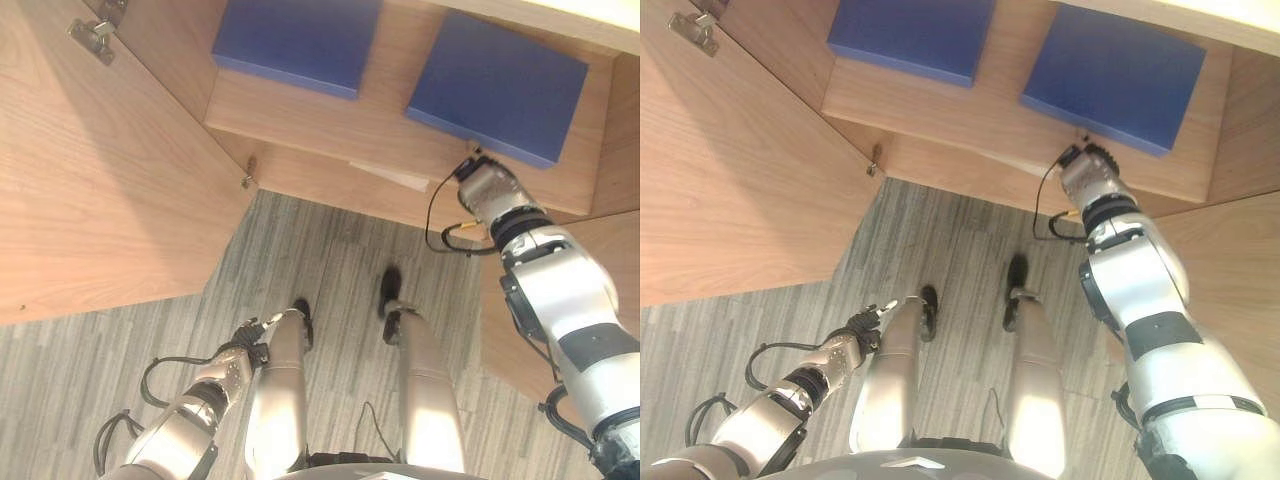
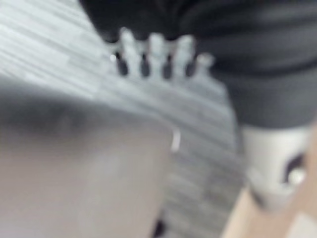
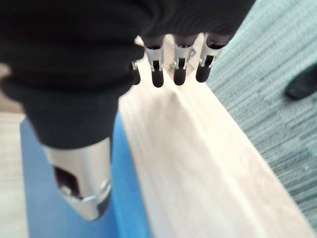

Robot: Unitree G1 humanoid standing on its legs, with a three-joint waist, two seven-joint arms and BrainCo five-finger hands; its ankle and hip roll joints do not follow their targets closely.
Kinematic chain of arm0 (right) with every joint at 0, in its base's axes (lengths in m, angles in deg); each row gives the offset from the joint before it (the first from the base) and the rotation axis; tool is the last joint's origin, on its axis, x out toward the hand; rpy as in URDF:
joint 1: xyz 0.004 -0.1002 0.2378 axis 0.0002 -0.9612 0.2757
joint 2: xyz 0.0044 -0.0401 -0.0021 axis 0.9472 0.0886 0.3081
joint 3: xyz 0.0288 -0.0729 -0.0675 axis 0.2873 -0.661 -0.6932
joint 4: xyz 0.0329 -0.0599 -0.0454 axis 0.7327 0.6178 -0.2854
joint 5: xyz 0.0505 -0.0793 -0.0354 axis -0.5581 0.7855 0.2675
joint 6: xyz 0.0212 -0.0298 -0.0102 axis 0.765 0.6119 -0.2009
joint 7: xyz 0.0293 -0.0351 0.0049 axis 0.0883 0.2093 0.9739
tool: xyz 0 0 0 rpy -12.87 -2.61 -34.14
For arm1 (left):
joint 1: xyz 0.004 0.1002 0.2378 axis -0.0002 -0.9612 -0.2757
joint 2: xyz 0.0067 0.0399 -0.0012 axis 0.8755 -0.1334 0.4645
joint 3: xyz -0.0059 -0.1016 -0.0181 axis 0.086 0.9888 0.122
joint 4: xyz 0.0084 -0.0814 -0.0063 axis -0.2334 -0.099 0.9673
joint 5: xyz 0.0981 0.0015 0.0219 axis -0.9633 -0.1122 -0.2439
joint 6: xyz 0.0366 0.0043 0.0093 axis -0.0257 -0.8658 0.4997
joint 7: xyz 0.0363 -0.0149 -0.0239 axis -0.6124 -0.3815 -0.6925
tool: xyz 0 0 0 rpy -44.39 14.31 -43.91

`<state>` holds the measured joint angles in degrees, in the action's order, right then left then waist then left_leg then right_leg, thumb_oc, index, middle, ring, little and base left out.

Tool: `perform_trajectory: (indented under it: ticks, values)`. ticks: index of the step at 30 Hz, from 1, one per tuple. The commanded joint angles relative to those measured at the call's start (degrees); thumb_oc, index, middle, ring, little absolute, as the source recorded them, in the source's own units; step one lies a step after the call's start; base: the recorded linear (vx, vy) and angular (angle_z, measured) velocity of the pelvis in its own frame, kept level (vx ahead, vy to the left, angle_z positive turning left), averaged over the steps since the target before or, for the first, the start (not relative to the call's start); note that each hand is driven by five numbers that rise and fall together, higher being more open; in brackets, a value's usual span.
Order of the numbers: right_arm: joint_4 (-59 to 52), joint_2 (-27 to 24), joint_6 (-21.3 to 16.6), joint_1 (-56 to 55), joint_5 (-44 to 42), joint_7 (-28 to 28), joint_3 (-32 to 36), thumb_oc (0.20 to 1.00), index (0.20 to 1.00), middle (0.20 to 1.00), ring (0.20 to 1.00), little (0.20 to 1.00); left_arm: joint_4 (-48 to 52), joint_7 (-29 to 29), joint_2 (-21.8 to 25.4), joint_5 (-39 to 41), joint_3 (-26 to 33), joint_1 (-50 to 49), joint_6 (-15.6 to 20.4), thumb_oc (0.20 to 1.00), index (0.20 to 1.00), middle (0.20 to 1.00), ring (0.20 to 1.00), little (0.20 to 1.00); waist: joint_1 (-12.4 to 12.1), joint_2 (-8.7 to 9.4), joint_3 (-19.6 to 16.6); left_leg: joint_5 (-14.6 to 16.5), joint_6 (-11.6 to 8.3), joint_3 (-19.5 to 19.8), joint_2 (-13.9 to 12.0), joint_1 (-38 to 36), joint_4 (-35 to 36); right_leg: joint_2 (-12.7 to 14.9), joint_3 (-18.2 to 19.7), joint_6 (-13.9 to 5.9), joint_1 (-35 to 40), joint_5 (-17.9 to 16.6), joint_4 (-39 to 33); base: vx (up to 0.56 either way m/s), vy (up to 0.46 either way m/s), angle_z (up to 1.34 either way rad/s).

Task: Put the empty folder in the office cabinet

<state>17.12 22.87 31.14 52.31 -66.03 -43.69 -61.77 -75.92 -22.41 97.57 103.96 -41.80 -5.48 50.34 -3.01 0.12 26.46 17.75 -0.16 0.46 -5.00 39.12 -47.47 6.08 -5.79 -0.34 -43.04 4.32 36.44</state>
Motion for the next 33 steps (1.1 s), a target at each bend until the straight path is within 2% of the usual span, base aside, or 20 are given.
perform_trajectory:
  ticks: [1,2,4,6,7,9,13,14,17,19,24,31,32,33]
  values:
    - [-0.15,-4.06,1.54,1.42,6.93,4.41,-1.15,1.0,1.0,1.0,1.0,1.0,-1.6,0.86,-0.31,-0.76,-0.26,1.34,-0.44,1.0,1.0,1.0,1.0,1.0,-1.35,-1.47,3.33,-1.07,2.46,-3.32,1.21,-0.64,0.28,0.48,-0.43,0.97,6.35,2.17,-7.42,-0.05,0.009,-0.09]
    - [0.11,-3.38,-0.2,-1.45,13.56,4.69,-0.92,1.0,1.0,1.0,1.0,1.0,-2.27,0.53,-0.35,-0.36,-0.21,2.5,-0.46,1.0,1.0,1.0,1.0,1.0,-0.89,-0.93,3.33,-0.56,2.75,-3.58,1.41,-1.9,0.36,0.48,-0.22,0.81,7.71,1.8,-8.22,-0.03,0.01,0.01]
    - [-0.07,-3.38,-0.26,-1.77,15.93,5.02,-0.84,1.0,1.0,1.0,1.0,1.0,-2.36,0.39,-0.37,-0.13,-0.26,2.65,-0.44,1.0,1.0,1.0,1.0,1.0,-0.81,-0.84,3.33,-0.42,2.77,-3.56,1.44,-2.07,0.36,0.46,-0.2,0.78,7.91,1.78,-8.3,-0.03,0.008,-0.04]
    - [-0.73,-3.32,-2.25,-3.13,24.86,6.93,-1.76,1.0,1.0,1.0,1.0,1.0,-2.38,-0.23,-0.38,-0.04,-0.04,3.54,-1.02,1.0,1.0,1.0,1.0,1.0,-0.46,-0.37,3.33,-0.32,2.88,-3.81,1.63,-3.27,1.09,0.4,-0.07,0.6,8.96,1.23,-9.33,-0.04,0.009,-0.05]
    - [-1.63,-3.46,-2.79,-3.92,28.83,5.61,-3.2,1.0,1.0,1.0,1.0,1.0,-2.51,-0.75,-0.31,0.61,-0.07,4.13,-1.35,1.0,1.0,1.0,1.0,1.0,-0.13,0.01,3.33,-0.33,2.8,-3.96,1.68,-4.21,1.71,0.2,0.0,0.44,9.89,0.84,-10.24,-0.07,0.016,0.0]
    - [-2.64,-3.58,-2.52,-5.74,29.46,6.6,-4.28,1.0,1.0,1.0,1.0,1.0,-2.75,-1.26,-0.28,1.13,-0.23,4.7,-1.63,1.0,1.0,1.0,1.0,1.0,0.36,0.58,3.33,-0.31,2.75,-4.35,1.66,-5.56,2.63,0.04,0.11,0.12,11.11,0.16,-11.56,-0.08,0.02,-0.08]
    - [-3.39,-3.41,-4.85,-9.35,32.68,8.19,-5.32,1.0,1.0,1.0,1.0,1.0,-3.68,-1.38,-0.14,1.28,0.2,4.99,-1.59,1.0,1.0,1.0,1.0,1.0,0.97,1.62,3.33,-0.16,2.92,-4.94,1.58,-7.81,4.24,-0.34,0.24,-0.35,13.25,-1.09,-14.29,-0.05,0.006,-0.09]
    - [-4.03,-3.43,-7.1,-11.32,34.32,9.54,-5.22,1.0,1.0,1.0,1.0,1.0,-4.06,-1.66,0.15,1.05,0.4,5.24,-1.63,1.0,1.0,1.0,1.0,1.0,1.22,2.36,3.33,0.52,3.17,-5.2,1.67,-8.61,4.5,-0.41,0.31,-0.79,14.2,-1.92,-15.6,-0.04,-0.025,-0.11]
    - [-5.37,-3.52,-9.2,-13.18,33.88,10.12,-5.12,1.0,1.0,1.0,1.0,1.0,-4.23,-2.54,0.48,1.08,0.8,5.52,-1.48,1.0,1.0,1.0,1.0,1.0,1.44,3.17,3.33,1.49,3.62,-5.28,1.87,-9.23,4.35,-0.53,0.4,-1.15,14.88,-2.55,-16.15,-0.03,-0.017,-0.07]
    - [-6.89,-4.08,-10.76,-14.58,36.46,10.13,-4.49,1.0,1.0,1.0,1.0,1.0,-4.16,-2.68,0.54,1.15,1.11,5.43,-1.09,1.0,1.0,1.0,1.0,1.0,1.73,3.71,3.33,2.15,3.84,-5.23,2.09,-9.85,4.35,-0.81,0.64,-1.22,15.56,-2.64,-16.52,-0.05,0.009,-0.09]
    - [-12.04,-5.63,-16.67,-19.46,36.21,15.2,-4.64,1.0,1.0,1.0,1.0,1.0,-3.04,-2.39,0.49,0.93,1.65,4.04,0.78,1.0,1.0,1.0,1.0,1.0,2.92,4.31,2.91,1.7,3.52,-5.94,2.36,-13.5,7.94,-1.37,1.58,-1.33,18.33,-2.97,-19.24,-0.08,0.07,-0.04]
    - [-22.61,-6.53,-21.71,-31.16,41.07,13.25,-4.6,1.0,1.0,1.0,1.0,1.0,0.04,-2.85,-0.18,-1.63,2.35,0.49,3.94,1.0,1.0,1.0,1.0,1.0,4.75,5.48,0.14,1.29,3.1,-7.48,2.86,-18.82,12.83,-1.06,2.25,-2.35,22.47,-4.78,-24.52,-0.1,0.084,-0.04]
    - [-24.95,-6.38,-22.28,-33.93,40.83,12.59,-4.64,1.0,1.0,1.0,1.0,1.0,0.92,-3.1,-0.4,-3.12,2.84,-0.68,4.6,1.0,1.0,1.0,1.0,1.0,5.35,6.5,-0.72,-0.23,3.33,-8.39,3.6,-19.56,14.15,-0.23,2.42,-2.23,23.12,-6.4,-26.4,-0.15,0.052,-0.05]
    - [-25.59,-6.21,-22.72,-35.0,40.22,12.64,-4.44,1.0,1.0,1.0,1.0,1.0,1.04,-3.28,-0.51,-3.27,2.81,-1.01,4.86,1.0,1.0,1.0,1.0,1.0,5.52,6.64,-1.05,-0.23,3.33,-8.51,3.75,-20.14,14.55,-0.14,2.51,-2.4,23.54,-6.7,-26.93,-0.2,0.107,-0.15]
